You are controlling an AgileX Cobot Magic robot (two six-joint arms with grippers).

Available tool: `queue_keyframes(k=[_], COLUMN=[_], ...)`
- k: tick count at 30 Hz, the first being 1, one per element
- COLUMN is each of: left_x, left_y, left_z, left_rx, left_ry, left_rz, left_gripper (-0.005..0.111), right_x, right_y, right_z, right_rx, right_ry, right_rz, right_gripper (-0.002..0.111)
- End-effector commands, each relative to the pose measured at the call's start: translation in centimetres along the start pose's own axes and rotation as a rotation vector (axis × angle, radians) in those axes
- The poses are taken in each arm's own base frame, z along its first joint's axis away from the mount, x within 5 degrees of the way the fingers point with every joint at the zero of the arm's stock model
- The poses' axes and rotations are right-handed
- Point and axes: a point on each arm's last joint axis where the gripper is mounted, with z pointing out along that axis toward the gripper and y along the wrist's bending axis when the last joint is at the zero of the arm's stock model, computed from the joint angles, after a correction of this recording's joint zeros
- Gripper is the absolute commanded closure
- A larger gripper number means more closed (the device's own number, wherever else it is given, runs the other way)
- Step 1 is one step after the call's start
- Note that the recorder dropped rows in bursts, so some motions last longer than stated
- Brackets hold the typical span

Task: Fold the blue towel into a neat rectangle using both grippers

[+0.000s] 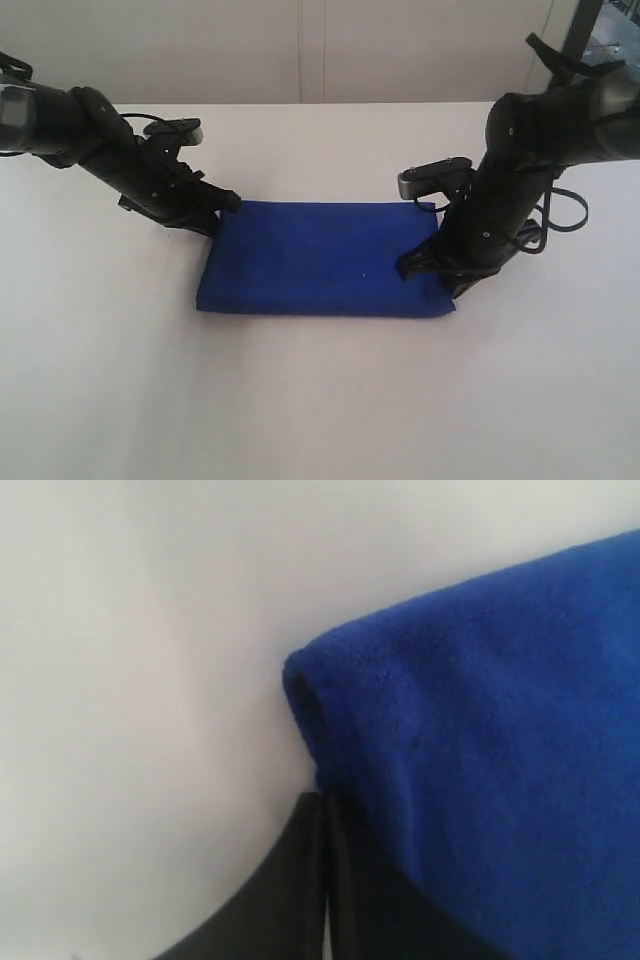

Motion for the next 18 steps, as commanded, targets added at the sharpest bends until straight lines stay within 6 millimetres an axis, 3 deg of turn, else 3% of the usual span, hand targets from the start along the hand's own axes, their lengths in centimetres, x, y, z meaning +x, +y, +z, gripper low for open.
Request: queue_keyframes(k=[1, 10, 14, 18], left_x=[0.2, 0.8, 1.1, 1.0], left_y=[-0.3, 1.3, 2.0, 1.6], left_z=[0.3, -0.8, -2.7, -5.6], left_rx=[0.023, 0.007, -0.016, -0.058], left_ry=[0.032, 0.111, 0.172, 0.187], left_rz=[-0.007, -0.018, -0.001, 0.025], left_gripper=[0.107, 0.107, 0.107, 0.107], right_x=[0.1, 0.4, 0.3, 0.2], right_y=[-0.1, -2.0, -2.5, -2.5], right_z=[0.0, -0.2, -0.6, -2.8], right_rx=[0.017, 0.108, 0.114, 0.122], right_ry=[0.008, 0.017, 0.0, -0.064], right_rz=[-0.001, 0.044, 0.066, 0.077], right_gripper=[0.108, 0.108, 0.108, 0.108])
